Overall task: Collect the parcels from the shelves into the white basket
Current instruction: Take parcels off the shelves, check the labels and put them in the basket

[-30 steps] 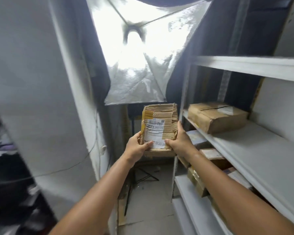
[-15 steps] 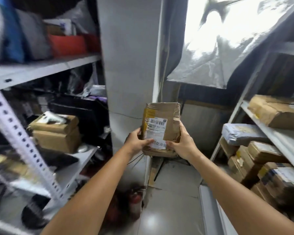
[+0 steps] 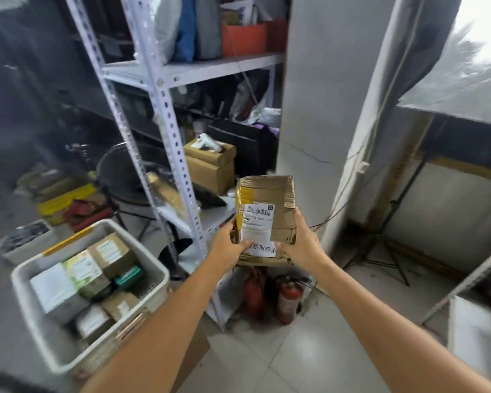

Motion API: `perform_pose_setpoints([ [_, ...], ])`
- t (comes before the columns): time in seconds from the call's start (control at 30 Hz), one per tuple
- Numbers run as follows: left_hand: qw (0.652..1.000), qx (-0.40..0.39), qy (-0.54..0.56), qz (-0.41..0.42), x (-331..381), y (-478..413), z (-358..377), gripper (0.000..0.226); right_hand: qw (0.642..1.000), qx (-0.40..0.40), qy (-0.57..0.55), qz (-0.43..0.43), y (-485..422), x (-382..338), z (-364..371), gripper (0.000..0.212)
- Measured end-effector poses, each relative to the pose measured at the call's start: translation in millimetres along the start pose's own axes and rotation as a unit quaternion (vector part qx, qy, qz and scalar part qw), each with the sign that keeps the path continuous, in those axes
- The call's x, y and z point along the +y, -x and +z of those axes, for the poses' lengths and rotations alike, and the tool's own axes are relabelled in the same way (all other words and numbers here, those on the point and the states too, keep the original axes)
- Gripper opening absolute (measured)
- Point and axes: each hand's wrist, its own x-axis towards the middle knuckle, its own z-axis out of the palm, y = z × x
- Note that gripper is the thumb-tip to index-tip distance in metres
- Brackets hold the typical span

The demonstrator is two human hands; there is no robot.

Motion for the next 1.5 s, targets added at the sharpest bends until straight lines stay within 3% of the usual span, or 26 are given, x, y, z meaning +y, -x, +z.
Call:
perform_pose_setpoints([
  [0.27,0.989,0.114,-0.015,-0.088,-61.3,89.6,-55.6,0.062,0.989,-0.139,-0.029,-0.048,32.9,-16.7,88.2,0.09],
  [0.57,0.964,0.221,0.005,-0.15,-127.7,113.4,-172.2,0.067,0.95,-0.279,-0.085,-0.11,6.5,-86.8,221.9,0.079],
  [1.07,0.921,0.289,0.114,-0.236,-294.9,10.7,-384.5,0.069,0.921,-0.379,-0.051,-0.074,-136.8,-176.3,503.7,0.081],
  [1.27,0.886,0.34,0.157,-0.273,-375.1,-34.3,-440.1,0.067,0.895,-0.439,-0.056,-0.056,-190.4,-178.2,618.4,0.085],
  [1.5,0.857,0.391,0.125,-0.31,-498.6,-85.0,-495.3,0.073,0.872,-0.479,-0.059,-0.079,-243.4,-160.9,768.2,0.079],
])
